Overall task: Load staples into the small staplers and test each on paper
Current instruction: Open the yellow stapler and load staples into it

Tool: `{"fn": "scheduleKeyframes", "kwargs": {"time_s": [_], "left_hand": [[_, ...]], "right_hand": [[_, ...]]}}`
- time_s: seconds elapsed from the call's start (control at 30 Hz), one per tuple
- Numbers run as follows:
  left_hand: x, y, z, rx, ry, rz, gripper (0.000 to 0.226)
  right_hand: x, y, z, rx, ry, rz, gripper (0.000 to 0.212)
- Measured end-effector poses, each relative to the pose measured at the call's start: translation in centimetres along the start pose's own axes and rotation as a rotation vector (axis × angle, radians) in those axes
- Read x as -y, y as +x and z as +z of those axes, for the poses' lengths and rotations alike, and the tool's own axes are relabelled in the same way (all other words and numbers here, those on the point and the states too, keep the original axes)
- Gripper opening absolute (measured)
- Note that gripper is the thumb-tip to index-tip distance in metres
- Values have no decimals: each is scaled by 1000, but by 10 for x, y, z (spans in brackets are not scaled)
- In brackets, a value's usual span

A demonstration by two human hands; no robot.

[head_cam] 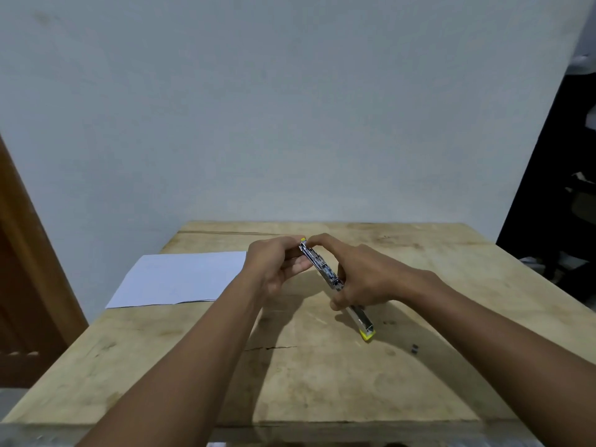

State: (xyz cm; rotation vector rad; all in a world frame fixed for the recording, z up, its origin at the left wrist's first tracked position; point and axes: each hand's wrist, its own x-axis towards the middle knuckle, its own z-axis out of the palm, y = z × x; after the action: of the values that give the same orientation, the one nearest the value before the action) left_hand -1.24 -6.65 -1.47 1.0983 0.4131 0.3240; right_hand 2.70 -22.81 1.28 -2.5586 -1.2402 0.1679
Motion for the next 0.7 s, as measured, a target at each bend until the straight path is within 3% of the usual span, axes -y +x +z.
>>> {"fn": "scheduleKeyframes", "kwargs": {"time_s": [0.2,0.4,0.7], "left_hand": [[-1,0,-3,11,-4,9,12],[-4,-2,-3,24,35,10,16],[-6,-6,-3,27,43,-3,13]], "right_hand": [[2,4,-4,13,-29,22,75],[3,4,-2,25,1,2,92],[5,7,-2,86,118,34,89]]}}
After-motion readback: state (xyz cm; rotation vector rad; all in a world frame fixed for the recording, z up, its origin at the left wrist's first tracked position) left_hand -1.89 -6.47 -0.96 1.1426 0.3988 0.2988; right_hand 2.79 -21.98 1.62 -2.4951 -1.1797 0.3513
